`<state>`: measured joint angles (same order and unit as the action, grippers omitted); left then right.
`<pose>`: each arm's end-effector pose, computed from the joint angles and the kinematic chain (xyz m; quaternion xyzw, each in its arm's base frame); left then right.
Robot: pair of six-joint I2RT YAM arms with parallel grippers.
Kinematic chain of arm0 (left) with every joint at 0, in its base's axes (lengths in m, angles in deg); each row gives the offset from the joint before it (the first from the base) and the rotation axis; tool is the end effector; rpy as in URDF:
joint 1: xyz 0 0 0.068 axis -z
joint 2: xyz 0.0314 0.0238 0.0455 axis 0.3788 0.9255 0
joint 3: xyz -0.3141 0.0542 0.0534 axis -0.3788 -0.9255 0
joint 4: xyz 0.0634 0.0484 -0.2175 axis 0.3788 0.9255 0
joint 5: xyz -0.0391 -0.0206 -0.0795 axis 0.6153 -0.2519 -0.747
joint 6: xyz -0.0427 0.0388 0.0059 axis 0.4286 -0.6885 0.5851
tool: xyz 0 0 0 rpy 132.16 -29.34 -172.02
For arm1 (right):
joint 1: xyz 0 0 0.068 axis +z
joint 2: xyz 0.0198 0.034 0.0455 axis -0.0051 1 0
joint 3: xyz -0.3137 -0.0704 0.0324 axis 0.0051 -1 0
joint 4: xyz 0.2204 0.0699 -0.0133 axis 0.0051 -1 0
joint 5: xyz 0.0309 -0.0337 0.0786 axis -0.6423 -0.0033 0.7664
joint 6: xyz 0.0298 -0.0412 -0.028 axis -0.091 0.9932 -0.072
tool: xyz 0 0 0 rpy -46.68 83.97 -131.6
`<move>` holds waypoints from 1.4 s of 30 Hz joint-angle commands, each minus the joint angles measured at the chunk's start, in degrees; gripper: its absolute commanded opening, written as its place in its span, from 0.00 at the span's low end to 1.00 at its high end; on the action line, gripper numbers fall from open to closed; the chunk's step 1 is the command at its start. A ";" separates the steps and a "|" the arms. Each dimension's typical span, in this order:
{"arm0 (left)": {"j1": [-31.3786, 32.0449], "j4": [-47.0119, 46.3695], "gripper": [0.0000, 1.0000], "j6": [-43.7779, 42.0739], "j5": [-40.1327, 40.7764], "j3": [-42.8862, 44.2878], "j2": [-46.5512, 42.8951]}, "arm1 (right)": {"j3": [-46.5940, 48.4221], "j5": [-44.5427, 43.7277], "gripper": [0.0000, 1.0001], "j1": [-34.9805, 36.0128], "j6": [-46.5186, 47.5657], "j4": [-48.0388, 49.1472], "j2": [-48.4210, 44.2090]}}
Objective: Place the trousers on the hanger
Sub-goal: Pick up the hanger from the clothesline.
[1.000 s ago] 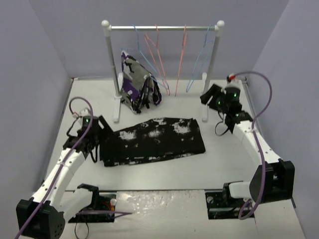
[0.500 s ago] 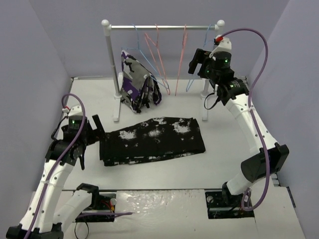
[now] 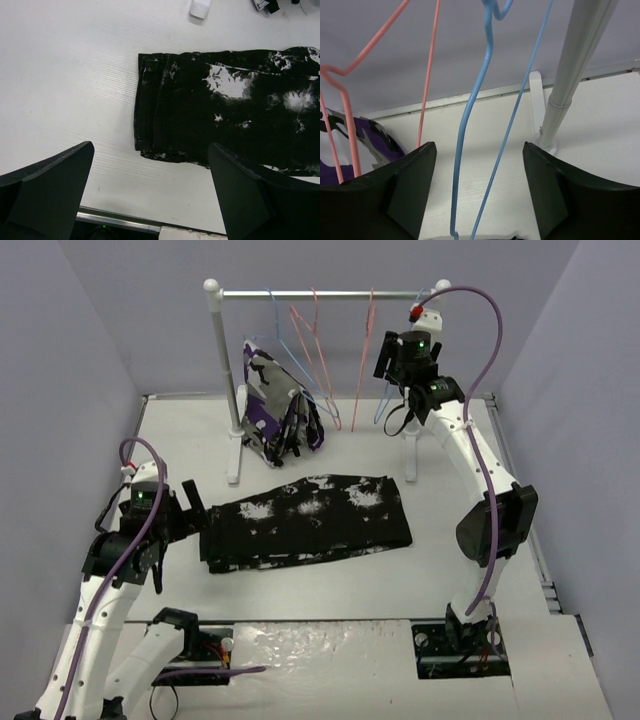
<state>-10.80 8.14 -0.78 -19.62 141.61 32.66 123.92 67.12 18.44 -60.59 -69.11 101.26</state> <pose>0.0707 -0.0079 0.3651 -0.1707 0.8786 -0.0889 0.4371 0.4159 0.1286 0.4751 0.0802 0.7400 0.0973 0.6606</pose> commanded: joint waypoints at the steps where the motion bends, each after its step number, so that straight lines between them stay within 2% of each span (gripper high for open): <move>1: -0.21 -0.37 0.97 0.51 -1.53 0.31 -0.24 | 2.96 -4.29 0.46 0.64 0.90 3.45 -1.42; 6: -0.21 -0.55 0.97 0.54 -1.83 0.12 -0.16 | 1.35 -5.06 0.21 0.78 1.66 3.55 -3.46; 13: -0.19 -1.39 0.97 0.12 -2.97 -0.49 0.34 | -0.98 -5.64 0.03 0.69 4.25 3.44 -6.90; 17: -0.21 -1.41 0.97 0.09 -3.20 -0.45 0.33 | -1.16 -2.72 0.00 0.53 5.60 3.36 -9.02; 31: -0.21 -2.12 0.97 -0.52 -4.16 -0.56 0.41 | 0.64 18.06 0.00 -4.76 5.42 3.36 -11.79; 37: -0.21 -2.62 0.97 -0.85 -4.42 -0.82 0.50 | -4.60 20.06 0.00 -4.49 7.52 6.16 -15.46; 42: -0.21 -2.88 0.97 -0.92 -5.39 -1.17 0.76 | -4.53 21.45 0.00 -4.49 9.78 7.33 -16.95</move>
<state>-10.80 7.69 -0.93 -24.09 139.94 32.86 118.71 86.02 13.74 -53.71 -69.11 89.21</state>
